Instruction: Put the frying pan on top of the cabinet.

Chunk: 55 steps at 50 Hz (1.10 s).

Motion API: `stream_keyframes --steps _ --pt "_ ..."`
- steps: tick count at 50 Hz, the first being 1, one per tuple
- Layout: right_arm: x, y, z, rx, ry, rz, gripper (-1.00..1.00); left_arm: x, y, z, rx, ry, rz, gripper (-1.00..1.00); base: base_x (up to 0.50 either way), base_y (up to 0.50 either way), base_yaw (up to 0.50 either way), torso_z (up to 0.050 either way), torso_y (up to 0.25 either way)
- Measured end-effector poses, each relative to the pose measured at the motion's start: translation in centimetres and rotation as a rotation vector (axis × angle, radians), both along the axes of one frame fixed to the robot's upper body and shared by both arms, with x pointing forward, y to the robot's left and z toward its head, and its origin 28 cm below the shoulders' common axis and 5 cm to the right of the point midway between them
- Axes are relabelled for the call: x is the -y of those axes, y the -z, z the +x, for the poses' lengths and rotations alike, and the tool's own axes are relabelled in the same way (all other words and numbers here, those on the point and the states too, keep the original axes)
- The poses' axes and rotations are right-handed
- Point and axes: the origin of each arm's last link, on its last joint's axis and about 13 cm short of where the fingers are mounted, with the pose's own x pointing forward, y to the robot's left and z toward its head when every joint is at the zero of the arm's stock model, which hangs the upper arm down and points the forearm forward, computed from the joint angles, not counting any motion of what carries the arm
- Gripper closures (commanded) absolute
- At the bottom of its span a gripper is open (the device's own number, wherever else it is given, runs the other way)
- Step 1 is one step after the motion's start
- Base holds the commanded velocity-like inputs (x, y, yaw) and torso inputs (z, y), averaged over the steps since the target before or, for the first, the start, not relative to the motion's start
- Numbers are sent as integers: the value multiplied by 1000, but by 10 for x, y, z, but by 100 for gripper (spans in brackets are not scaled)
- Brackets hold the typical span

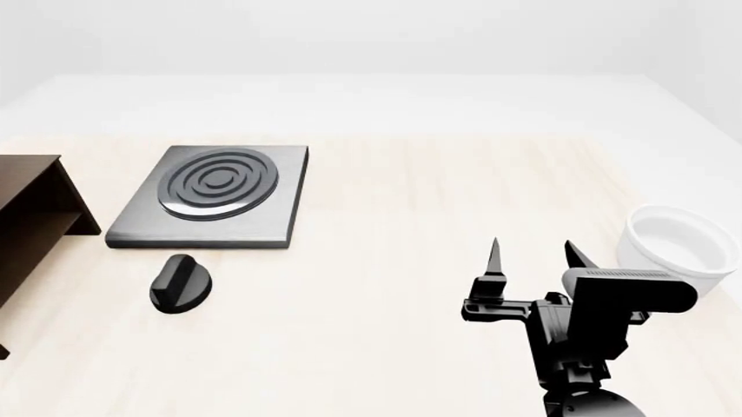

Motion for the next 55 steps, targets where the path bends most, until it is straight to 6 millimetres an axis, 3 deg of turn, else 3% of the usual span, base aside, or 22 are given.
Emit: stream_keyframes --steps 20,50,51,55 --pt "-1 1 0 -3 -6 3 -100 33 7 -20 38 120 -14 100 0 0 0 1 2" --pt "-1 5 -2 -12 -7 8 -100 33 19 -17 38 106 -40 100 1 0 0 0 1" --pt "-1 5 -2 -13 -7 8 -100 33 18 -17 38 106 -41 -100 0 3 0 0 0" --pt "-1 5 -2 -13 -7 9 -100 31 16 -16 49 94 -44 -100 0 0 0 0 0"
